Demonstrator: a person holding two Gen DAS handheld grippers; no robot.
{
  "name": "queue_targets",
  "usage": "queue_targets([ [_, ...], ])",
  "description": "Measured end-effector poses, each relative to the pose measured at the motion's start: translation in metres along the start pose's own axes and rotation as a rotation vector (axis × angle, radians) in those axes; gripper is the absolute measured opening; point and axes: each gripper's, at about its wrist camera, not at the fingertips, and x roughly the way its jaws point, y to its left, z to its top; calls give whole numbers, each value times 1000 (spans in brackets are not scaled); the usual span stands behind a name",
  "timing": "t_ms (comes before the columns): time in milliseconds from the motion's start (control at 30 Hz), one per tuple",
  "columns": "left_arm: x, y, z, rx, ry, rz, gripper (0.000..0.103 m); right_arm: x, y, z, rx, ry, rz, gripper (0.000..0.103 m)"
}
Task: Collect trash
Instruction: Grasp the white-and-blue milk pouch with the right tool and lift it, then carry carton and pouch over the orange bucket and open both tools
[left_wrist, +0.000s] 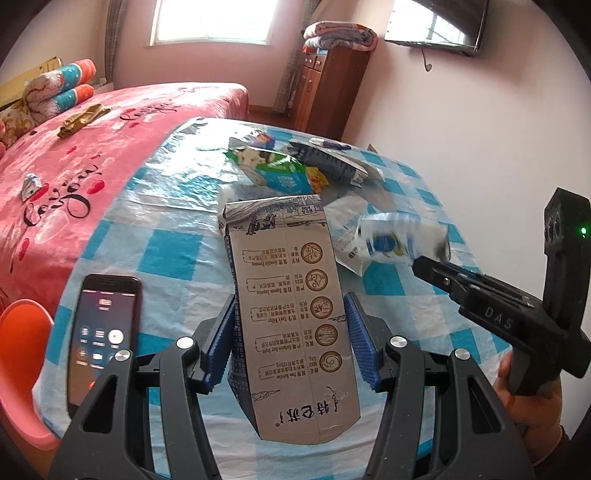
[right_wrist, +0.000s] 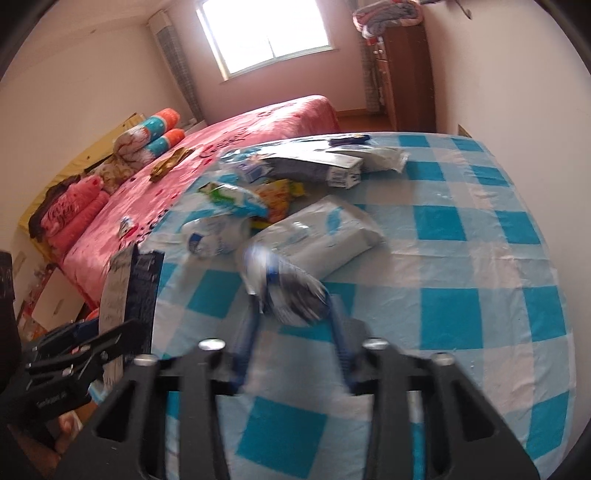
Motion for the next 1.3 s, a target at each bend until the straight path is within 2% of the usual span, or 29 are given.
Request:
queue_targets([
  [300,-9,20,-12,-34,5,12,58,14,3,-20,-47,57,-52,22],
  [533,-11,25,-18,-38,13,12,58,27,-10,-27,-19,70,-73,50],
  [767,-12,29,-19,-40,19,12,58,32,-15,-31,-20,74,-108,50],
  [833,-12,29,-20,-41,21,10,58,31,-11,-31,-43,74,-127,38],
  [933,-12,28,-22,-37,21,6,58,28,-5,-32,-82,76,-147,27],
  [1033,-12,26,-23,-32,23,2,58,25,0,-32,-111,71,-162,25],
  [1300,-18,25,-25,-22,5,-12,58,6,4,-22,-77,40,-102,24],
])
